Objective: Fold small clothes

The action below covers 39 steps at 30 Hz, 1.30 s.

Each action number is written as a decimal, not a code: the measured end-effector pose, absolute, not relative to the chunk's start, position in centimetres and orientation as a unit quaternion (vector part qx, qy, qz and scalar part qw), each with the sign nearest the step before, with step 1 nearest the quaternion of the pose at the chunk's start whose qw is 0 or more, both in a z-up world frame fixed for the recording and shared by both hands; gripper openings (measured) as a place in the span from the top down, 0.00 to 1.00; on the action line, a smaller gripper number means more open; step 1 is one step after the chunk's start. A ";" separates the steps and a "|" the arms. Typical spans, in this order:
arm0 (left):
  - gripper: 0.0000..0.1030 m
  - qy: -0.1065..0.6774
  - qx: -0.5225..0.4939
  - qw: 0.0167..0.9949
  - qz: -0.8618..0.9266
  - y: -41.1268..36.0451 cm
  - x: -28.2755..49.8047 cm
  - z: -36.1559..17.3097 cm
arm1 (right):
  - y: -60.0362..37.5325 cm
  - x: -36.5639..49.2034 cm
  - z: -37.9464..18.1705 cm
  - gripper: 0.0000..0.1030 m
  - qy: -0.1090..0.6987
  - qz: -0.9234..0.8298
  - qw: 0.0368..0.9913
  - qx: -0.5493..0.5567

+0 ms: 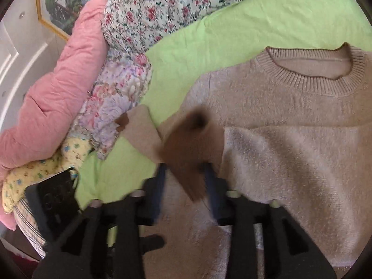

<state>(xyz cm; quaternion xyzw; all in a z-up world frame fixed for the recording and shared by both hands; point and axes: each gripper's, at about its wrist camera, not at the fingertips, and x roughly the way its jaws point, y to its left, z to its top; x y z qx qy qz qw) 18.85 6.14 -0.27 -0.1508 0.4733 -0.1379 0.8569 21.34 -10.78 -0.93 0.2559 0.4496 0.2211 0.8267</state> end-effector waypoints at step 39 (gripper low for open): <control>0.91 0.434 -0.152 0.883 -0.096 6.9 23.3 -0.7 | -33.1 11.7 2.8 0.58 0.387 -0.092 0.884 0.246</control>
